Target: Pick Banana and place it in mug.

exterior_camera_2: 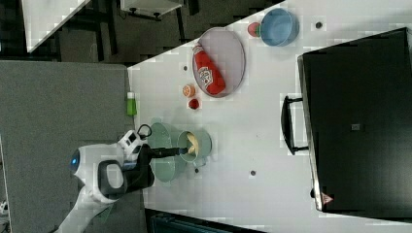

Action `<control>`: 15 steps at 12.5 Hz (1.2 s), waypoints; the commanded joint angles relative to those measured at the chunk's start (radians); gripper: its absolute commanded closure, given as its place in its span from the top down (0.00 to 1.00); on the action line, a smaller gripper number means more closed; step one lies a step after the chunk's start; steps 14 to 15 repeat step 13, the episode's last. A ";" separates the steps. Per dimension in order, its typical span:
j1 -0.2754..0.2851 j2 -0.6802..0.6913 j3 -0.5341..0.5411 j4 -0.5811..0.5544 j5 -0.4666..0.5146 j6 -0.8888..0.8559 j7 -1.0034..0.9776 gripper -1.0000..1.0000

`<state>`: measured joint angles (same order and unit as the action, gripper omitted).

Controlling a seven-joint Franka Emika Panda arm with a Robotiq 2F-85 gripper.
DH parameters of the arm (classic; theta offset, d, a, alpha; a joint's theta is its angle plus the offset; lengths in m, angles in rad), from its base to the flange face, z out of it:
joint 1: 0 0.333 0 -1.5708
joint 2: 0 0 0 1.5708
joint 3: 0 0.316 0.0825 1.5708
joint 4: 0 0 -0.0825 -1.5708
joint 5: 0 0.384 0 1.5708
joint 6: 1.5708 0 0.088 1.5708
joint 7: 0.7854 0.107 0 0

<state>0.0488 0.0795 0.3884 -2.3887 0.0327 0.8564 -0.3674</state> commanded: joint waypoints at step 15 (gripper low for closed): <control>-0.079 -0.326 -0.456 0.527 -0.086 -0.737 0.044 1.00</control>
